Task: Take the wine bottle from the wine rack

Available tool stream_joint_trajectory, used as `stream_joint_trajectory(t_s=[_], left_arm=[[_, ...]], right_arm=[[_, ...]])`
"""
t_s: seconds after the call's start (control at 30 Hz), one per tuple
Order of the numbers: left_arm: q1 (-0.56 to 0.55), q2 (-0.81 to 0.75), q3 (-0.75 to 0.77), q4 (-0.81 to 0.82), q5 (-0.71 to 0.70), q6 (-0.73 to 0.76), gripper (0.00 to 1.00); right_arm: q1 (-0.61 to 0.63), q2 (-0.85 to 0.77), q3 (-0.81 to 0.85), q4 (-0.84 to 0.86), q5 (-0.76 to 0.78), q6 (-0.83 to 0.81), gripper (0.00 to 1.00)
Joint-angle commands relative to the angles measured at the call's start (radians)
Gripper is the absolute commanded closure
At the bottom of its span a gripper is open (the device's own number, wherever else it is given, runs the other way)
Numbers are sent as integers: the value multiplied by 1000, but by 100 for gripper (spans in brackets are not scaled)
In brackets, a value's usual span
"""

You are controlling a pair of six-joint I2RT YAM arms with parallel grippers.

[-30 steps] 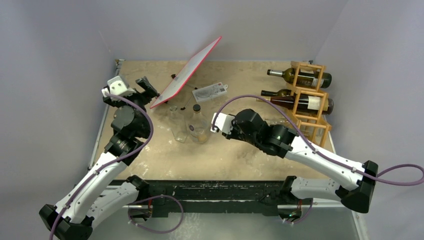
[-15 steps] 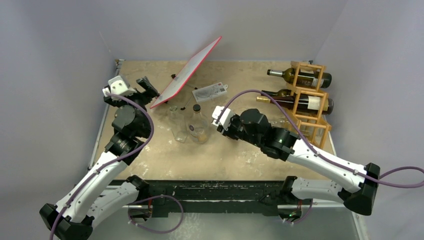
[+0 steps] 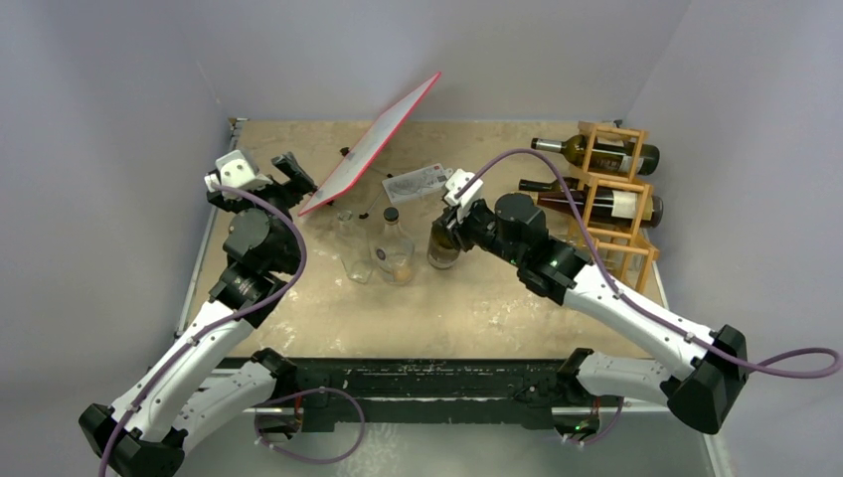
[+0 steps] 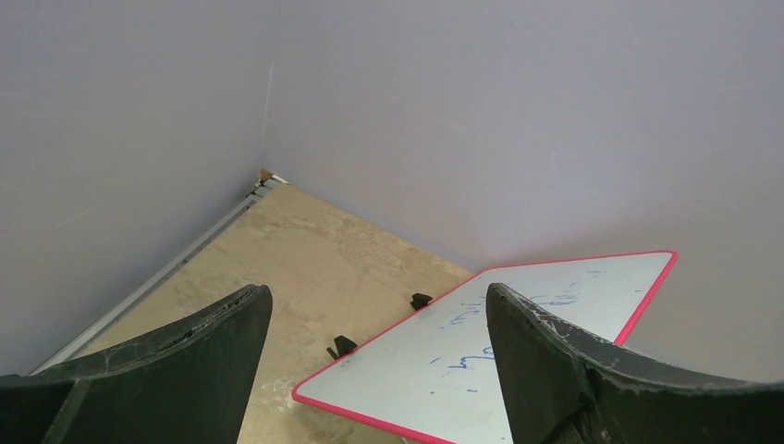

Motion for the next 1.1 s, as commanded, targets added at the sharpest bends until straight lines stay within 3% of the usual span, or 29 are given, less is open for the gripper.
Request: stream_joint_trajectory(t_s=[0.0,0.73,1.07], left_arm=[[8,-6,43,22,9,-7,15],[8,-9,43,22,8,-7,15],[8,-13,44,22,10,-9,15]], right_arm=[[-25,9,34,210,-59,52,100],[-73,130,34,320,-145,111,100],[-73,207,84,235,-158,127,100]])
